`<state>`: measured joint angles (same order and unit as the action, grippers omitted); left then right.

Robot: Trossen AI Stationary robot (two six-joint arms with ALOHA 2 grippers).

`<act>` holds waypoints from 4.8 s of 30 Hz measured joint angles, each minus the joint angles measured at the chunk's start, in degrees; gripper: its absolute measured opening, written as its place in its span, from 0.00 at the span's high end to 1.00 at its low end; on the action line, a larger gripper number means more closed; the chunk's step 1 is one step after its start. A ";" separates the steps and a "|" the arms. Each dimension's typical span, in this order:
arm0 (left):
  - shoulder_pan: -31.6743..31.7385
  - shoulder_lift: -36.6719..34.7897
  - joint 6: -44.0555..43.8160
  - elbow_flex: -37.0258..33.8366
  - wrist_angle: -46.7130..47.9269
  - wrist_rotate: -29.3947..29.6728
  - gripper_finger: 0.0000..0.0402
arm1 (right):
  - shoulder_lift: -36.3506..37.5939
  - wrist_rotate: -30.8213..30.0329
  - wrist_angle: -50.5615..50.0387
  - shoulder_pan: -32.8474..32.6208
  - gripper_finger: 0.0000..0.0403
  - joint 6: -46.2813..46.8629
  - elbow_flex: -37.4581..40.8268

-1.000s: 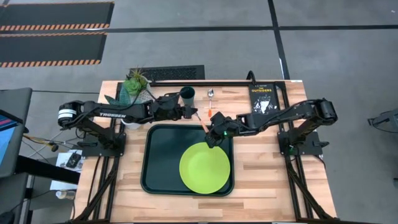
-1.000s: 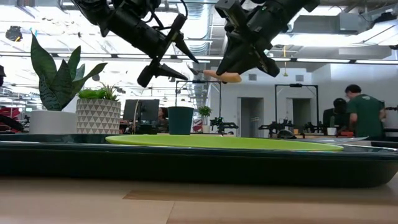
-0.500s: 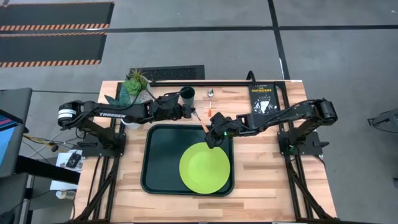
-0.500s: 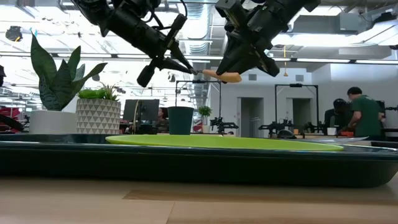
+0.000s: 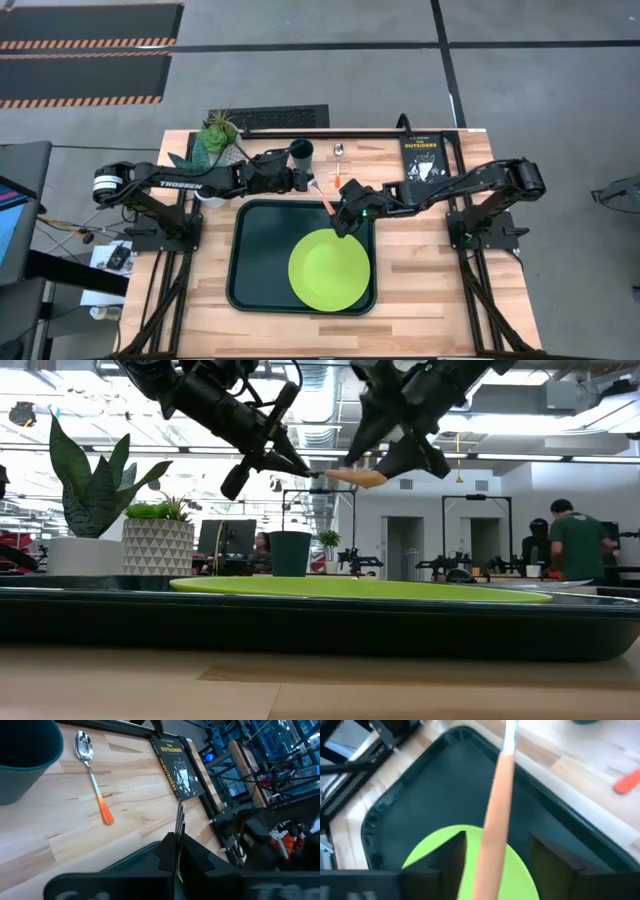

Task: Pick and place plate/cup/fork/spoon on tray
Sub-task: Put the orange fork on the black tray to the left of the green plate

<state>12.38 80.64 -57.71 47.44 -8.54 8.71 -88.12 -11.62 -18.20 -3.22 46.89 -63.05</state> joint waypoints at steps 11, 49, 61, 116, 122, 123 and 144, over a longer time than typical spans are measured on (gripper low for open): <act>0.17 -1.14 7.90 -0.07 -1.68 -14.93 1.00 | 10.86 -0.13 -9.26 -1.44 0.29 -5.58 0.00; -17.68 -47.36 12.06 -35.37 9.95 -10.95 1.00 | 10.08 -6.33 -15.55 -3.87 0.29 -3.35 0.07; -17.65 -47.28 19.62 -35.78 7.71 -7.91 1.00 | 7.37 -6.28 -14.79 -3.87 0.29 -0.10 0.00; -8.93 -47.28 24.10 -44.00 -6.16 -8.96 1.00 | 5.62 -6.01 -12.61 -3.06 0.29 1.23 0.02; -7.44 -47.28 24.94 -44.00 -5.93 -11.35 1.00 | 5.62 -6.02 -12.60 -2.99 0.29 1.27 0.02; -7.22 -47.28 24.94 -44.00 -5.94 -11.33 1.00 | 5.62 -6.00 -12.60 -2.99 0.29 1.27 0.02; -6.60 -47.28 20.84 -46.80 -10.22 -14.15 1.00 | 5.60 -6.00 -12.63 -2.99 0.29 1.70 0.02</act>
<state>5.78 33.36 -36.87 0.64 -18.75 -5.43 -82.52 -17.63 -30.83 -6.22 48.60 -63.02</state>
